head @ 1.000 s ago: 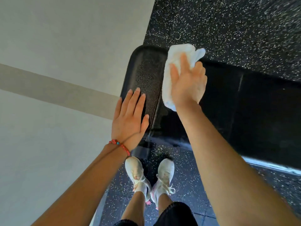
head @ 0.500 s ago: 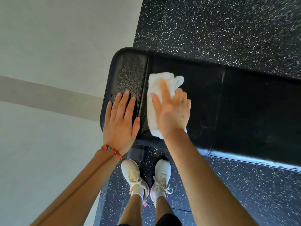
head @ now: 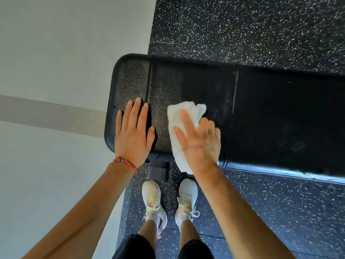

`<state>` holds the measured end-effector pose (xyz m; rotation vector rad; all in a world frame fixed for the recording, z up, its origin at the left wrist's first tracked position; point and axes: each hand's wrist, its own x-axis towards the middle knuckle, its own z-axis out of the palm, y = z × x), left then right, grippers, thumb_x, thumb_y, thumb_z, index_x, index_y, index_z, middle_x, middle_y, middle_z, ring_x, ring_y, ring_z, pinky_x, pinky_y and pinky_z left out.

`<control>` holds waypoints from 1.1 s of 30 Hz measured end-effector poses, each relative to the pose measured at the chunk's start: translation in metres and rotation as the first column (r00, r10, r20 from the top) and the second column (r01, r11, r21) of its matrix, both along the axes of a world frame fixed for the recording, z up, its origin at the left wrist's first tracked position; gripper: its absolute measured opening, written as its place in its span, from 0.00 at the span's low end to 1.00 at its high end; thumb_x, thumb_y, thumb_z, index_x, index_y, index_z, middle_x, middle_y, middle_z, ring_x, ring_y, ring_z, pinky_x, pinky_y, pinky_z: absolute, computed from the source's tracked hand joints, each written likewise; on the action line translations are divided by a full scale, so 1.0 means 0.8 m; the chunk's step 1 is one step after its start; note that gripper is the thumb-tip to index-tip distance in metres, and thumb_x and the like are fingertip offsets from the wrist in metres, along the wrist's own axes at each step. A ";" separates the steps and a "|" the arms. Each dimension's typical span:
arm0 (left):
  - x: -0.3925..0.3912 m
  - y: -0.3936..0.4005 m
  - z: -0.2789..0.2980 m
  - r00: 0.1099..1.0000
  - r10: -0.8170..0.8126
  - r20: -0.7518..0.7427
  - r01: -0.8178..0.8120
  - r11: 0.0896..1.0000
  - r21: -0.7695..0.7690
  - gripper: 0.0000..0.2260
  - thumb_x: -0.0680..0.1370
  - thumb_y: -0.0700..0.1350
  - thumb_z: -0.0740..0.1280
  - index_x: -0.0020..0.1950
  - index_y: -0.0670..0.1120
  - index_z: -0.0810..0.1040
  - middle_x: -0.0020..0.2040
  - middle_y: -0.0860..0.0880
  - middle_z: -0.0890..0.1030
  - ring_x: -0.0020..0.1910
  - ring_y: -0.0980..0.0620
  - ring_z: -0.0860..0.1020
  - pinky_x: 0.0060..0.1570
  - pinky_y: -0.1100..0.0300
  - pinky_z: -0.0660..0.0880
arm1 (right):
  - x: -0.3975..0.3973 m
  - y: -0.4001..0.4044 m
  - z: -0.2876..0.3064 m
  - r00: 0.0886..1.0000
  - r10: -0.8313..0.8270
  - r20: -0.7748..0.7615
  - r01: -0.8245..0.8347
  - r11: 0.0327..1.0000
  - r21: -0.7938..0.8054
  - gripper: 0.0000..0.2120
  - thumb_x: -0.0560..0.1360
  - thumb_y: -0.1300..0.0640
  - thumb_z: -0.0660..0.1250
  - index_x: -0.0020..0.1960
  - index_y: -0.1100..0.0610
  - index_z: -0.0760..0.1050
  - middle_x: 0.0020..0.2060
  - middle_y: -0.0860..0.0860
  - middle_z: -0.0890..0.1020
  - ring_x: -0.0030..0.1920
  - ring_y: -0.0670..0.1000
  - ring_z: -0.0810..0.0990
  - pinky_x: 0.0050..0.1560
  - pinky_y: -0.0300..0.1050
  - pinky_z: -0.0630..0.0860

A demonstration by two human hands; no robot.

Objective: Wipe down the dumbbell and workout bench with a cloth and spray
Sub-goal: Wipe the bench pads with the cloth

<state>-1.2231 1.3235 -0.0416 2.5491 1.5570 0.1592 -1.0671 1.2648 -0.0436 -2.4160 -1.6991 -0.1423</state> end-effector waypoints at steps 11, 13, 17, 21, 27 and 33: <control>0.025 -0.001 -0.011 0.994 -0.106 0.015 0.106 0.994 -0.011 0.23 0.79 0.48 0.54 0.72 0.40 0.65 0.73 0.40 0.65 0.73 0.40 0.60 0.71 0.44 0.54 | 0.012 -0.014 -0.002 0.969 -0.241 -0.056 0.240 0.971 -0.019 0.20 0.73 0.45 0.56 0.55 0.53 0.80 0.31 0.56 0.74 0.29 0.55 0.73 0.30 0.42 0.69; 0.024 -0.001 -0.010 0.994 -0.108 0.022 0.109 0.994 -0.017 0.23 0.78 0.48 0.53 0.72 0.40 0.65 0.73 0.40 0.65 0.72 0.40 0.61 0.70 0.44 0.54 | 0.000 -0.054 0.002 0.975 -0.215 -0.049 0.214 0.977 -0.023 0.20 0.74 0.45 0.57 0.56 0.54 0.80 0.31 0.57 0.74 0.29 0.56 0.72 0.29 0.43 0.69; 0.025 0.000 -0.010 0.993 -0.112 0.025 0.113 0.993 -0.024 0.24 0.78 0.48 0.53 0.72 0.40 0.66 0.72 0.40 0.66 0.72 0.40 0.61 0.70 0.43 0.55 | 0.021 -0.029 0.003 0.973 -0.228 0.016 0.229 0.972 -0.050 0.20 0.75 0.45 0.56 0.58 0.54 0.78 0.33 0.58 0.74 0.31 0.56 0.73 0.31 0.45 0.70; 0.024 0.001 -0.011 0.992 -0.118 0.044 0.119 0.992 -0.030 0.24 0.78 0.48 0.53 0.71 0.40 0.66 0.72 0.40 0.66 0.72 0.40 0.62 0.70 0.43 0.55 | 0.076 0.061 0.019 0.926 -0.354 -0.131 0.328 0.927 -0.182 0.22 0.79 0.44 0.52 0.69 0.52 0.65 0.53 0.61 0.74 0.52 0.60 0.72 0.50 0.51 0.65; 0.023 0.002 -0.009 0.991 -0.121 0.061 0.123 0.992 -0.028 0.24 0.78 0.49 0.54 0.71 0.40 0.67 0.72 0.40 0.66 0.72 0.40 0.62 0.70 0.45 0.54 | 0.066 0.061 0.004 0.908 -0.411 -0.079 0.406 0.911 -0.074 0.21 0.75 0.46 0.55 0.62 0.54 0.74 0.43 0.62 0.77 0.42 0.60 0.75 0.40 0.49 0.69; 0.025 0.000 -0.013 0.991 -0.117 0.059 0.118 0.993 -0.007 0.24 0.77 0.48 0.54 0.71 0.39 0.66 0.72 0.40 0.66 0.72 0.41 0.59 0.70 0.45 0.52 | 0.018 0.081 0.013 0.876 -0.451 -0.173 0.434 0.892 -0.128 0.20 0.75 0.47 0.61 0.63 0.57 0.72 0.41 0.61 0.76 0.41 0.60 0.74 0.39 0.49 0.66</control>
